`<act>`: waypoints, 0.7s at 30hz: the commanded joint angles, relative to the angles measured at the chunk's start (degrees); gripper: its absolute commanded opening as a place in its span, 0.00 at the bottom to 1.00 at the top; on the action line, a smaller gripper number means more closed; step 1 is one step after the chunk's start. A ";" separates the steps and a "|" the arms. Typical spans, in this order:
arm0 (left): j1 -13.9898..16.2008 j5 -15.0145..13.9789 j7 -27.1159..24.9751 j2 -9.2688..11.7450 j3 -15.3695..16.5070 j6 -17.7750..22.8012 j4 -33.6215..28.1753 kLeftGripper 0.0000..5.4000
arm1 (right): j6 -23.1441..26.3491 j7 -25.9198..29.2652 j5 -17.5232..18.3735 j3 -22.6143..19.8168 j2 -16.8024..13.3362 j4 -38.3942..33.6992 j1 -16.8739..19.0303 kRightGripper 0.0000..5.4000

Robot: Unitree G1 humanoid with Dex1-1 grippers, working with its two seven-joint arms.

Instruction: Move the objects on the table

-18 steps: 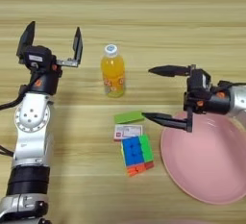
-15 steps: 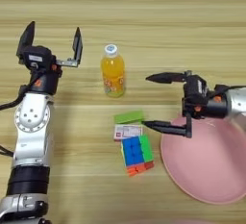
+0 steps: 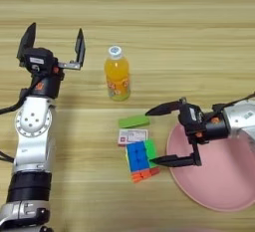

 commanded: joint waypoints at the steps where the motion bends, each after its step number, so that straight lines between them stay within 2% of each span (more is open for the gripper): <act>1: -0.34 0.41 0.30 0.54 0.05 0.11 0.08 1.00 | -1.14 0.77 -2.10 2.09 0.27 1.17 -0.15 1.00; 15: -0.07 0.74 0.56 0.44 -0.06 0.14 -0.09 1.00 | -2.28 -1.59 -5.88 5.03 2.74 2.45 -0.12 1.00; 21: -0.05 0.71 0.70 0.48 -0.02 0.17 -0.09 1.00 | -2.87 -2.11 -6.87 5.72 3.51 3.56 -0.19 0.88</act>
